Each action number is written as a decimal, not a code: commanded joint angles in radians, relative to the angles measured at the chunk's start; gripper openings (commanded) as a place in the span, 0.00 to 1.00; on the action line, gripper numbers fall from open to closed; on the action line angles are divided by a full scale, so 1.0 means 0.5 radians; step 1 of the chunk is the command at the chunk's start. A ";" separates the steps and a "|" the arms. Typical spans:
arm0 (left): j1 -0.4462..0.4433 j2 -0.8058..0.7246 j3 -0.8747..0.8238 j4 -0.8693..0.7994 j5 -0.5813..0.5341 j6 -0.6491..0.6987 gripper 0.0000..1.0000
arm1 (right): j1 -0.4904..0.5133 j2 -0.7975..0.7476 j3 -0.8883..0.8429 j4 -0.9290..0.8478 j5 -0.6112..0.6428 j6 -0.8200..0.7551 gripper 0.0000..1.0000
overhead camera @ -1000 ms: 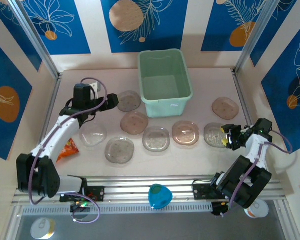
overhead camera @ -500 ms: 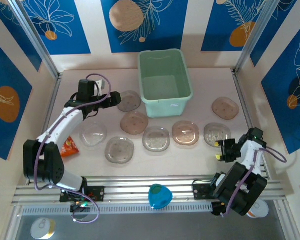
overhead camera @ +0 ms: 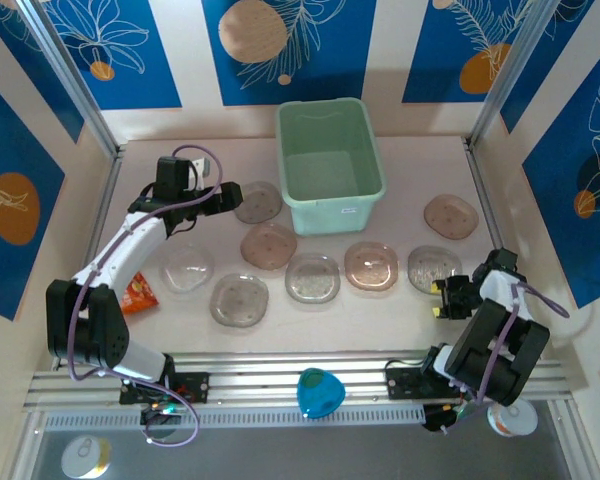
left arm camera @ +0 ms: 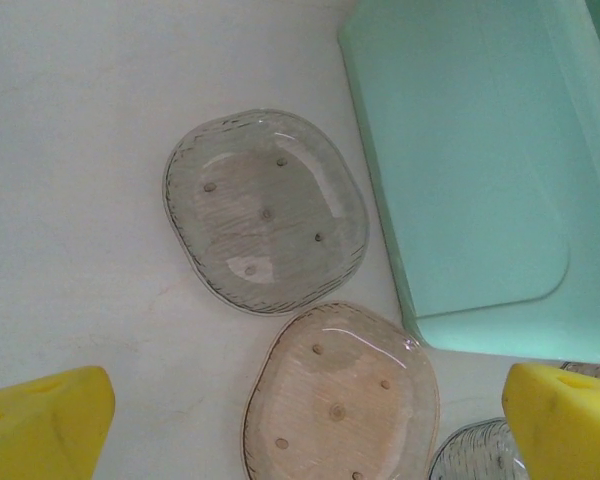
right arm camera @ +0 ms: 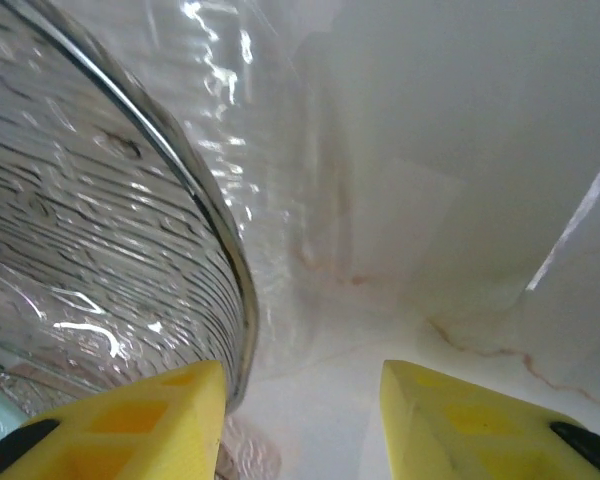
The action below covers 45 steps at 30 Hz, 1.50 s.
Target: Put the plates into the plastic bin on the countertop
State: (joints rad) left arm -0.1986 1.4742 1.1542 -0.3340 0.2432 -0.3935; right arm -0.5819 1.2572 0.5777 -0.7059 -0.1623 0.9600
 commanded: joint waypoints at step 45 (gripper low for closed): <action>-0.301 -0.092 0.430 -0.488 -0.115 -0.049 1.00 | 0.248 -0.945 0.565 -0.299 0.082 0.145 0.00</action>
State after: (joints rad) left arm -0.3325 1.4052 1.3060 -0.5541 0.1574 -0.4103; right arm -0.4873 0.8036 0.7910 -0.8238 -0.0856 0.9730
